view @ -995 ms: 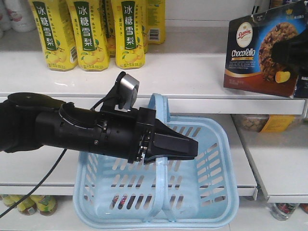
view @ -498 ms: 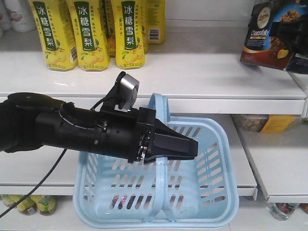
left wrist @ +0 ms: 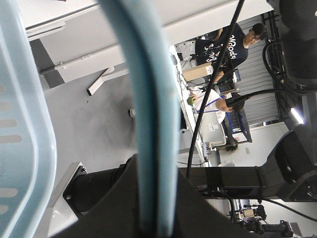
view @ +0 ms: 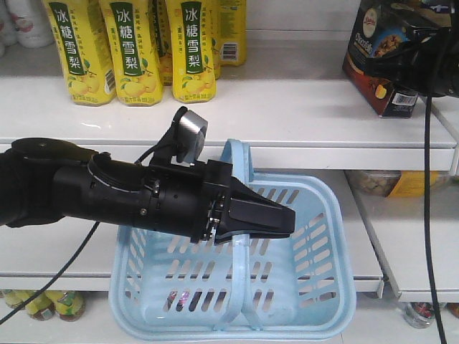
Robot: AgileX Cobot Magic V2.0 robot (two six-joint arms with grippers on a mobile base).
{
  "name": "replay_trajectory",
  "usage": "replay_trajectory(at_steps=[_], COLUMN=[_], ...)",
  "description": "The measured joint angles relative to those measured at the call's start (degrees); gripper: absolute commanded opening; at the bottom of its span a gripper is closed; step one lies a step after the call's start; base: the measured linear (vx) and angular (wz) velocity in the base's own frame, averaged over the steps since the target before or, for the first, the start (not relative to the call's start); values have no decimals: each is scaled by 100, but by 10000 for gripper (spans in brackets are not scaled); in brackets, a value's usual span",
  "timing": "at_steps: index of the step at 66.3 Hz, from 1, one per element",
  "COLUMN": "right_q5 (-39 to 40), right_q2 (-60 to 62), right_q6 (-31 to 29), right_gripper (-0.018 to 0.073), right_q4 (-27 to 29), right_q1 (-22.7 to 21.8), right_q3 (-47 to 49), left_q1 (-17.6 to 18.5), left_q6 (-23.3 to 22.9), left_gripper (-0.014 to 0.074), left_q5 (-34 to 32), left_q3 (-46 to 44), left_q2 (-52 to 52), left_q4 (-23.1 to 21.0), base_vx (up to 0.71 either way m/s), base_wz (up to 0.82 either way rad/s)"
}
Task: Left arm holds basket, right arm returns cookies
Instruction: 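Lower the box onto the upper shelf and open the right gripper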
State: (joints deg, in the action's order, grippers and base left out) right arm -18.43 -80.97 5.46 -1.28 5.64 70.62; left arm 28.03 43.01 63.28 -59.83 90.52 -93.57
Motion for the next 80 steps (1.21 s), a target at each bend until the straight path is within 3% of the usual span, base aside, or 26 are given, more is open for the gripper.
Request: replay_trajectory(at_steps=[11, 19, 40, 80], right_q5=[-209, -436, -939, -1976], right_q2=[-18, -18, 41, 1224], right_q6=[-13, -38, -315, 98], right_gripper=[543, 595, 590, 590], right_q4=[35, 60, 52, -387], right_q1=[0, 42, 568, 586], right_q3=[-14, -14, -17, -24], left_q1=[0, 0, 0, 0], left_q6=[0, 0, 0, 0], left_gripper=[-3, -3, -3, -3], left_q5=[0, 0, 0, 0], left_q3=[0, 0, 0, 0], left_q2=[0, 0, 0, 0], left_q4=[0, 0, 0, 0], base_vx=[0, 0, 0, 0], base_wz=[0, 0, 0, 0])
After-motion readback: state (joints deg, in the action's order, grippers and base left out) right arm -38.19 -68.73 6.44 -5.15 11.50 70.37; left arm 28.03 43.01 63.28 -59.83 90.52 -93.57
